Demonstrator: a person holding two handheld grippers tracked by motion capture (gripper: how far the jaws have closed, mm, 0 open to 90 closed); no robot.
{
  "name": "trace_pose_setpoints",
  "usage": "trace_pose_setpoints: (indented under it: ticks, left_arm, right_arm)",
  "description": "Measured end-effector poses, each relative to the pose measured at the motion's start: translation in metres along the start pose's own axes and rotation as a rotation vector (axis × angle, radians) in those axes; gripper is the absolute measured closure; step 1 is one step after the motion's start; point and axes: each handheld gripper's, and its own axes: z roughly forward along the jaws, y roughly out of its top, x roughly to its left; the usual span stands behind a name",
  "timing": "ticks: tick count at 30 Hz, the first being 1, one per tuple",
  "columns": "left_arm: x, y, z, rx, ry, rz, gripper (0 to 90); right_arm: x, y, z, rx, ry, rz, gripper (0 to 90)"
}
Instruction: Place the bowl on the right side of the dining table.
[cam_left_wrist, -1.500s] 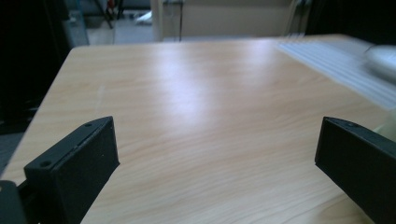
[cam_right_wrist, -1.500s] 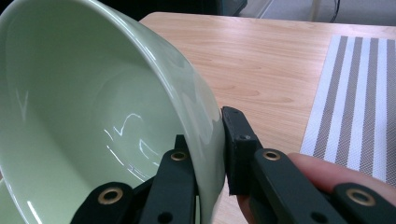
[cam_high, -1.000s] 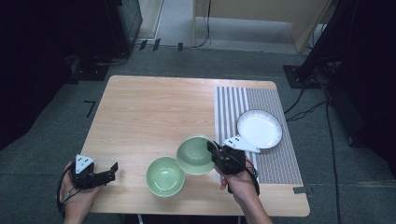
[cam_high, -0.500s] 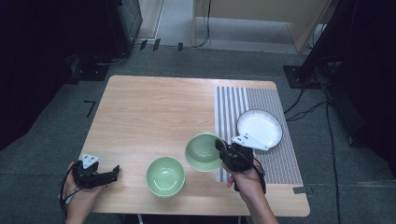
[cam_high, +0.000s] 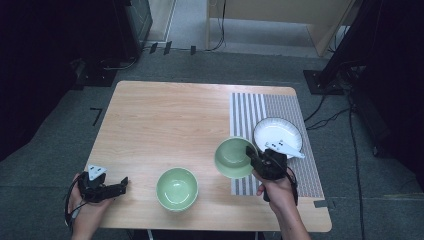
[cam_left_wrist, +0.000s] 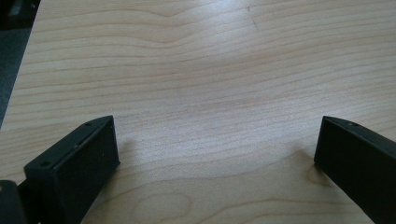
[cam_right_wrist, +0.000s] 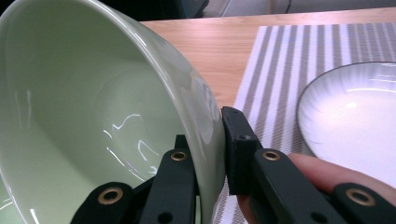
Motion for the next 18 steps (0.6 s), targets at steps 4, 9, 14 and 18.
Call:
trace_pose_setpoints:
  ticks: [4,9,14,18]
  left_arm:
    - [0.0,0.0,0.0,0.0,0.0,0.0,0.0]
    - [0.0,0.0,0.0,0.0,0.0,0.0,0.0]
    - [0.0,0.0,0.0,-0.001,0.0,-0.001,0.0]
    - [0.0,0.0,0.0,0.001,0.0,0.001,0.0]
  right_arm:
    - [-0.01,0.003,-0.001,-0.005,-0.02,0.017,83.6]
    - [-0.021,0.006,-0.001,-0.008,-0.045,0.03,83.6]
    - [-0.031,0.009,-0.001,-0.012,-0.072,0.042,83.6]
    - [-0.041,0.01,-0.001,-0.018,-0.093,0.054,83.6]
